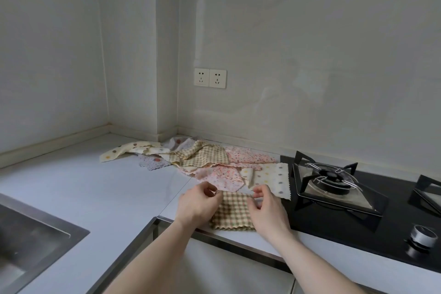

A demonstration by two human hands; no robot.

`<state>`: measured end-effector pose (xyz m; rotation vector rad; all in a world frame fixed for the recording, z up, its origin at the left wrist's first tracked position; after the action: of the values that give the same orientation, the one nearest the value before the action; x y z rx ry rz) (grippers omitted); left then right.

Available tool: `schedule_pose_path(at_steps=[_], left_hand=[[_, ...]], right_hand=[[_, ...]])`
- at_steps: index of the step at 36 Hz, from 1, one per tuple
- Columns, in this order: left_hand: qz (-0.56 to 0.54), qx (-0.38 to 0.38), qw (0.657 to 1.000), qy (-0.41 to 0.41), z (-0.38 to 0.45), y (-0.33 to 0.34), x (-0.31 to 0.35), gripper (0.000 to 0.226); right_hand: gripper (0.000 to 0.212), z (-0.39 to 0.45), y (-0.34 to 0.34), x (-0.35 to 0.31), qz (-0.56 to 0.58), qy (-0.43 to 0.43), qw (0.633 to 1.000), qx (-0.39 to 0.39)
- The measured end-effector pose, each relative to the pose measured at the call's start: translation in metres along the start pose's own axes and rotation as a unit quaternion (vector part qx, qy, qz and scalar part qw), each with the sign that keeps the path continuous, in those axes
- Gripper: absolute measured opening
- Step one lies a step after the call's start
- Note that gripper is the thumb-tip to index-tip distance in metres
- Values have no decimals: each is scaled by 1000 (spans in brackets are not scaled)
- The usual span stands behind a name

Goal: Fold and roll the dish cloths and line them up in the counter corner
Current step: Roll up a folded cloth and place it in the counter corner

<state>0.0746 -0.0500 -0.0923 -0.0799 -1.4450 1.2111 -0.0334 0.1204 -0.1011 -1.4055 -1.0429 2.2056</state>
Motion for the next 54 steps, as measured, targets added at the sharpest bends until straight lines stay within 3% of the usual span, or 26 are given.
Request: schedule_pose_path(at_steps=[5, 8, 12, 19, 22, 26, 33, 42, 54], left_hand=[[39, -15, 999, 12, -1, 0, 2, 25], [53, -23, 998, 14, 0, 1, 1, 22], [48, -25, 998, 16, 0, 1, 1, 22], [2, -18, 1000, 8, -1, 0, 0, 11], [-38, -22, 999, -5, -3, -1, 1, 10], [-40, -24, 999, 7, -4, 0, 0, 29], [-38, 12, 999, 11, -5, 3, 0, 11], [-125, 42, 990, 48, -9, 2, -2, 15], [-101, 60, 990, 74, -12, 2, -1, 22]], right_hand=[[46, -3, 5, -2, -71, -28, 997, 18], [47, -4, 5, -1, -91, -27, 995, 17], [43, -5, 3, -1, -57, -33, 998, -17], [56, -6, -2, 0, 25, -38, 998, -37], [54, -6, -1, 1, 50, -37, 997, -38], [51, -3, 1, 4, 75, -39, 996, -34], [47, -2, 1, 6, 96, -43, 994, -22], [28, -2, 0, 4, 57, -71, 995, 27], [14, -7, 2, 1, 6, -89, 995, 42]])
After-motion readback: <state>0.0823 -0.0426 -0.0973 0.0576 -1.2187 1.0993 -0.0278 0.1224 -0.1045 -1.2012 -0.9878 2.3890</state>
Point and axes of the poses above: each hand's wrist, its own z-axis towards the middle knuckle, its own y-axis out of the palm, x = y × z, the point moved 1 cm from there along z, towards the middle knuckle, and after that the axes turned 5 degrees about y, right-handed, at the moved point
